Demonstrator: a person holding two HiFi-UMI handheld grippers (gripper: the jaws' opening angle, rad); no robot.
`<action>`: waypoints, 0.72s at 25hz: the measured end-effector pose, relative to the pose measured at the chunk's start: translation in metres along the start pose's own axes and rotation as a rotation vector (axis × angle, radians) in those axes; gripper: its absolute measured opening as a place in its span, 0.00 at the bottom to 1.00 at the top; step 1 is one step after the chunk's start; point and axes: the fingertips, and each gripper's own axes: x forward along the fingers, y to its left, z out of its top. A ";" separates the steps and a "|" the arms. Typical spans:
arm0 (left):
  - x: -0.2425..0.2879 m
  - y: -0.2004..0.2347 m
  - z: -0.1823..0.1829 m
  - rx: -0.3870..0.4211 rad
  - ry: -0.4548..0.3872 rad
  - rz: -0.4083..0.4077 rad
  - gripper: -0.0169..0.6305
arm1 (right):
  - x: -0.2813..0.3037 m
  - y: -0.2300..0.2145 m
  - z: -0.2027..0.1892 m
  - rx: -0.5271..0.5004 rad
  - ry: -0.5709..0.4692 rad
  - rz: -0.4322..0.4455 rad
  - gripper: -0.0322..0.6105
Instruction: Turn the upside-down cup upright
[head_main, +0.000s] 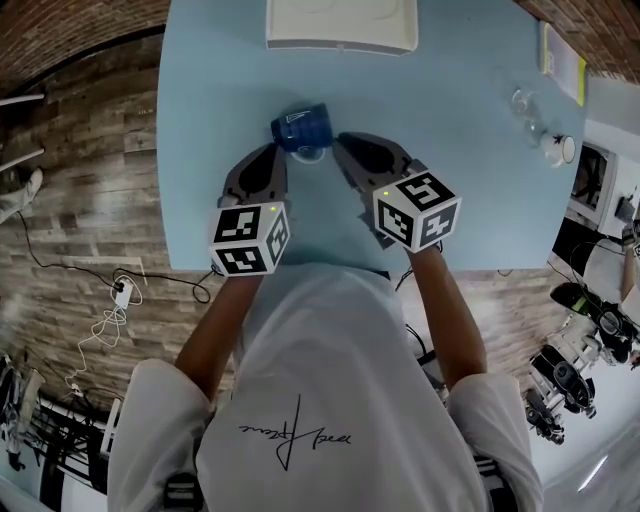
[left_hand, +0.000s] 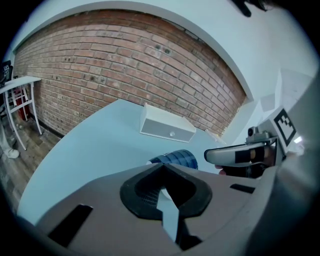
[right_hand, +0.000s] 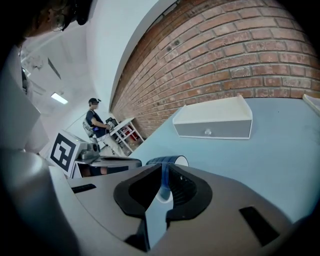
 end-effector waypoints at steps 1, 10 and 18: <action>0.001 0.001 0.000 -0.003 0.003 0.002 0.04 | 0.002 -0.001 -0.001 0.004 0.006 0.001 0.09; 0.005 0.009 -0.007 -0.018 0.022 0.008 0.04 | 0.011 -0.007 -0.007 0.044 0.018 0.005 0.09; 0.005 0.008 -0.007 -0.028 0.018 0.003 0.04 | 0.014 -0.006 -0.014 0.071 0.028 0.045 0.09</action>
